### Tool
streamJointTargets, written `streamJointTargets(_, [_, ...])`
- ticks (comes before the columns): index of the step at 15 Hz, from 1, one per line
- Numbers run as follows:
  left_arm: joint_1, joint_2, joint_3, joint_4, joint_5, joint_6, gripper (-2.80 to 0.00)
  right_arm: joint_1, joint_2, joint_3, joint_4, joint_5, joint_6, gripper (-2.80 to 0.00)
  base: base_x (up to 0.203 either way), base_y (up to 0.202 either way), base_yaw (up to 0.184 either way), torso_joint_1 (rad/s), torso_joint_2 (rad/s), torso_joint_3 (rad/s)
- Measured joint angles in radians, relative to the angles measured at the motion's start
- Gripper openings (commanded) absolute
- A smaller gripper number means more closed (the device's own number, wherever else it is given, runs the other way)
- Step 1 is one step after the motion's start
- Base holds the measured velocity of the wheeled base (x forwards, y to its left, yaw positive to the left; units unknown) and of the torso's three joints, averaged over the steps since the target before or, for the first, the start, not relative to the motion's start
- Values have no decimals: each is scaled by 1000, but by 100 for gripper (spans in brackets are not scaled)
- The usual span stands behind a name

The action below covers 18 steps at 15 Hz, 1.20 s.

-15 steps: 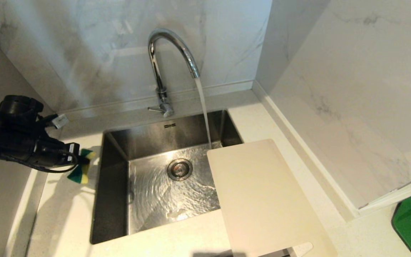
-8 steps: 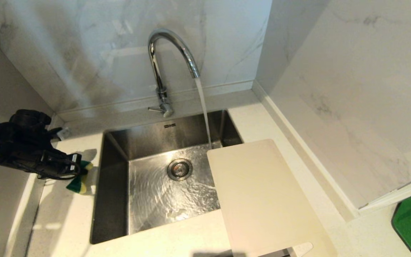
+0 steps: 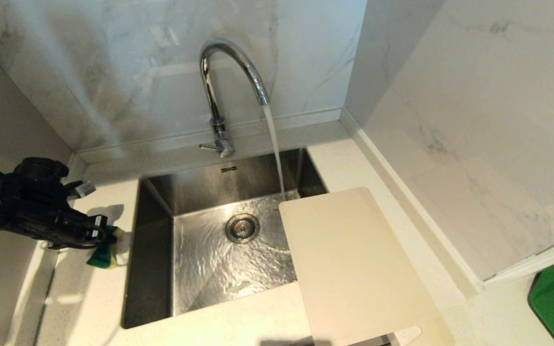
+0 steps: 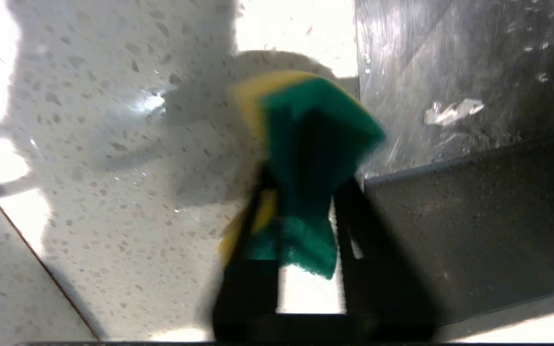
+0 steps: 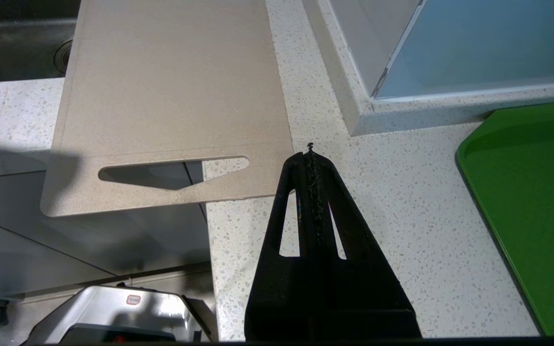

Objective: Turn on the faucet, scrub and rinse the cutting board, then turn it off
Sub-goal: Put down the cleaning cloth, then turn off the tap

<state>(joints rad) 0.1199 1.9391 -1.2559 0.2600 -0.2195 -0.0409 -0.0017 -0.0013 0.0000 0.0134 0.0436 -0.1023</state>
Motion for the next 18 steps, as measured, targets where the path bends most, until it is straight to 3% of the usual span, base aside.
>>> streamJointTargets(5, [26, -42, 34, -21, -7, -2, 0, 0, 0, 0, 0, -1, 13, -280, 0, 0, 0, 0, 0, 0])
streamJointTargets(11, [49, -154, 50, -41, -60, -9, 0, 0, 0, 0, -1, -1, 13, -280, 0, 0, 0, 0, 0, 0])
streamJointTargets(12, [49, -171, 50, -42, -60, -13, -91, 0, 0, 0, -1, -1, 13, -280, 0, 0, 0, 0, 0, 0])
streamJointTargets(13, [48, -189, 50, -45, -61, -20, -280, 0, 0, 0, -1, -1, 13, -280, 0, 0, 0, 0, 0, 0])
streamJointTargets(15, [34, -217, 46, -81, -61, -63, -280, 0, 0, 0, -1, -1, 13, -280, 0, 0, 0, 0, 0, 0])
streamJointTargets(17, [-2, -236, 34, -155, -65, -179, -280, 0, 0, 0, -1, -1, 14, -280, 0, 0, 0, 0, 0, 0])
streamJointTargets(18, [-28, -241, 18, -201, -67, -265, -280, 0, 0, 0, -1, -1, 14, -280, 0, 0, 0, 0, 0, 0])
